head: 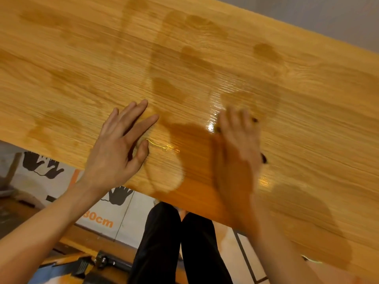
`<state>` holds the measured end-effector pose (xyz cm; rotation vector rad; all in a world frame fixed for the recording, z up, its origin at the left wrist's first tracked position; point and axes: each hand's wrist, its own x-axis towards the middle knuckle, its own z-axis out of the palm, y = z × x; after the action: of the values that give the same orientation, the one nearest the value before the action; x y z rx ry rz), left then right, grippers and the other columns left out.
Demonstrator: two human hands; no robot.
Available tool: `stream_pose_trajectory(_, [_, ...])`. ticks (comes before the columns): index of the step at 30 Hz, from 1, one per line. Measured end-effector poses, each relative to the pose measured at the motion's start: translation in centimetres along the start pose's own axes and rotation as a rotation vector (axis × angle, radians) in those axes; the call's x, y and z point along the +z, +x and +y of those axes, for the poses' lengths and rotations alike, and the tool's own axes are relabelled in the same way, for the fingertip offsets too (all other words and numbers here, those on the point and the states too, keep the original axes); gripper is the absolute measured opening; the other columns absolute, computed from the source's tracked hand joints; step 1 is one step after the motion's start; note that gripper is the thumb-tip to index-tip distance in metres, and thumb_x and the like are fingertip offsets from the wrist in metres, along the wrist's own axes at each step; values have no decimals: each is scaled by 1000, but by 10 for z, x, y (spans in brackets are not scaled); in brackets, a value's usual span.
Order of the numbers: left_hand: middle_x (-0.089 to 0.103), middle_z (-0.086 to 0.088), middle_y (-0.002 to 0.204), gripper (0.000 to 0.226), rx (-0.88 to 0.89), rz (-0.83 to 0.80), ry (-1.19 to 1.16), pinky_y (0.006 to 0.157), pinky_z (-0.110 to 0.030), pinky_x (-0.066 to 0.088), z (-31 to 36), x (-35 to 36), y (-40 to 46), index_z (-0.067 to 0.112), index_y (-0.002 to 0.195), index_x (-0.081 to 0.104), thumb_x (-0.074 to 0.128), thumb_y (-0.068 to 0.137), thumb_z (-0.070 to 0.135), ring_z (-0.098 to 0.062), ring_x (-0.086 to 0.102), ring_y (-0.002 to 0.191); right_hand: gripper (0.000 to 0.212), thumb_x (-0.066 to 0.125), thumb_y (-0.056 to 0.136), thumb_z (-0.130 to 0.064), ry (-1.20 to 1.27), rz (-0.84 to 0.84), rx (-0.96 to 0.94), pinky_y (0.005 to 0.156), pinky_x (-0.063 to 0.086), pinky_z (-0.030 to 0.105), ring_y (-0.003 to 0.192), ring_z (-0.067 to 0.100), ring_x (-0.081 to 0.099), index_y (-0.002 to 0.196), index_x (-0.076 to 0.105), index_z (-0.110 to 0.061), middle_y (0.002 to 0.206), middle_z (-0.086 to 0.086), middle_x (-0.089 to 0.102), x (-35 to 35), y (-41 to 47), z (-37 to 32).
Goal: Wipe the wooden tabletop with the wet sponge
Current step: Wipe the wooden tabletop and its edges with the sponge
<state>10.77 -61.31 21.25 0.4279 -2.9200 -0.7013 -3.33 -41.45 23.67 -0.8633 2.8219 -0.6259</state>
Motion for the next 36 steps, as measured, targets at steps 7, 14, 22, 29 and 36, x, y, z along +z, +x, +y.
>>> stream_pose_trajectory(7, [29,-2,164,48,36,9,16,126,-45,12,-2,3,0,17,147,49,42,101,31,-22,24,154,45,39,104,-29,-5,-78,-93,123,6,43,149,19,17,147,37,-18,156,-2,31,-15,7,36])
stream_pose_trajectory(14, [32,-6,162,51,32,-2,29,121,-50,18,-2,1,4,18,147,47,41,98,30,-29,29,151,47,32,105,-27,-59,1,122,123,1,40,150,21,8,151,26,-18,160,1,21,19,44,-40])
stream_pose_trajectory(22, [28,-7,164,53,42,-25,15,127,-43,9,0,-2,2,19,151,42,43,98,28,-27,21,154,43,37,104,-22,39,133,368,120,13,50,148,24,17,146,39,-14,156,4,30,-30,32,51])
stream_pose_trajectory(29, [28,-6,164,52,31,-33,6,127,-39,7,-3,-1,2,20,151,44,43,99,30,-26,23,154,45,37,104,-23,-23,-28,-26,121,3,40,148,23,17,148,34,-14,157,3,28,34,74,-68])
stream_pose_trajectory(36, [27,-6,165,52,39,-40,58,126,-41,11,-1,-1,0,19,151,43,38,101,30,-24,21,154,45,33,105,-20,9,207,474,121,12,45,149,23,14,149,33,-11,158,4,27,-25,65,41])
